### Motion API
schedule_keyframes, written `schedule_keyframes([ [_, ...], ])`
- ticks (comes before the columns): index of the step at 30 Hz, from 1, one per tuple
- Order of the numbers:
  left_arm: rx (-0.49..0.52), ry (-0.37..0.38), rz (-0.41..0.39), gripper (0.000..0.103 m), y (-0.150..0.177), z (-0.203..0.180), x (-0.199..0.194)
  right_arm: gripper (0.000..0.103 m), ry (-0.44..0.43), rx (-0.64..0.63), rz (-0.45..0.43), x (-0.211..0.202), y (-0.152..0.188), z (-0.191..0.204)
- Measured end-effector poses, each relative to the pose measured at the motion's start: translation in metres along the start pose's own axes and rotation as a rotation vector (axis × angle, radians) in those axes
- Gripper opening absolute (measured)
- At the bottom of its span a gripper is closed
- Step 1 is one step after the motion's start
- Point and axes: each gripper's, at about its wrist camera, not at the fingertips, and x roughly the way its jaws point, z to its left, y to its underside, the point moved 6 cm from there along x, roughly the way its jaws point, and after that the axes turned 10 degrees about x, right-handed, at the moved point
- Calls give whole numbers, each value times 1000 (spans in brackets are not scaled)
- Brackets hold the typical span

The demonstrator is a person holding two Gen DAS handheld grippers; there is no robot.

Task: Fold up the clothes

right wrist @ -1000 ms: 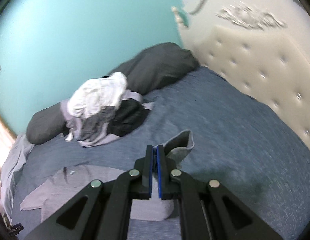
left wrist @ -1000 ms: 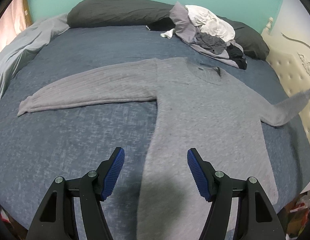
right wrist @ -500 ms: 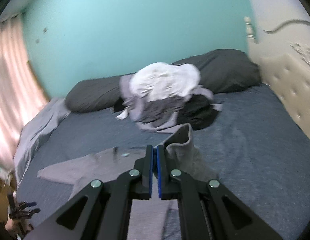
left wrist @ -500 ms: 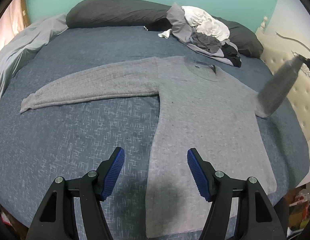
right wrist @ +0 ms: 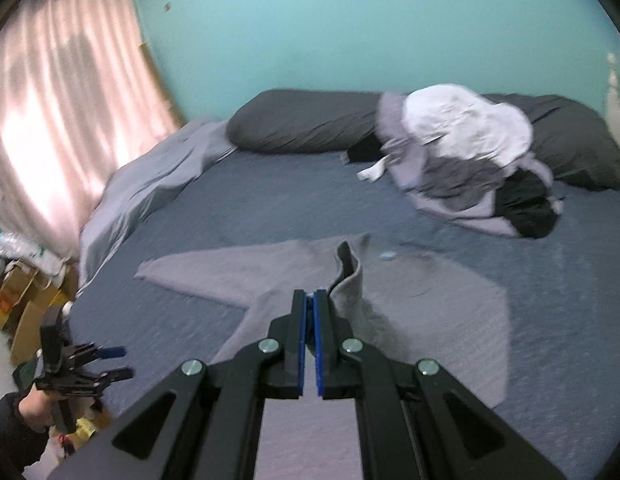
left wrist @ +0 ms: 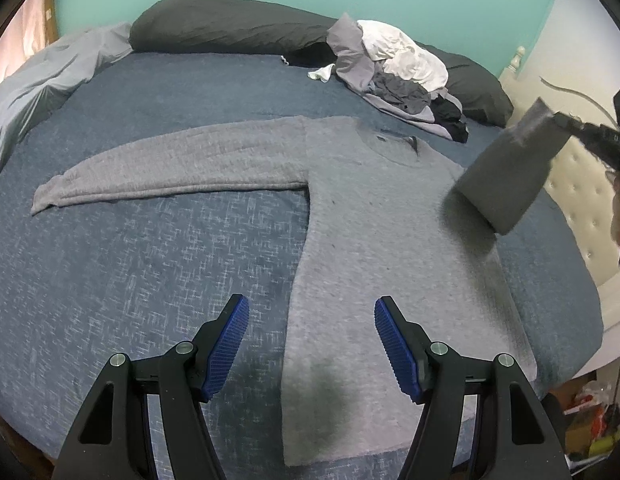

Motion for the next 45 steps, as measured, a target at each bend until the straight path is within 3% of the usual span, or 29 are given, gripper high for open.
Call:
schedule_keyframes([
  [9, -16, 22, 3, 70, 10, -3, 7, 3, -60, -9, 146, 69, 77, 61],
  [16, -33, 15, 5, 70, 12, 6, 11, 3, -105, -42, 226, 103, 119, 100],
  [29, -20, 19, 33, 70, 19, 5, 24, 3, -161, -59, 371, 159, 186, 125],
  [36, 2, 56, 40, 70, 19, -5, 38, 3, -154, -38, 395, 165, 194, 107],
  [45, 63, 168, 109, 70, 25, -46, 103, 4, -47, 68, 367, 141, 183, 18],
])
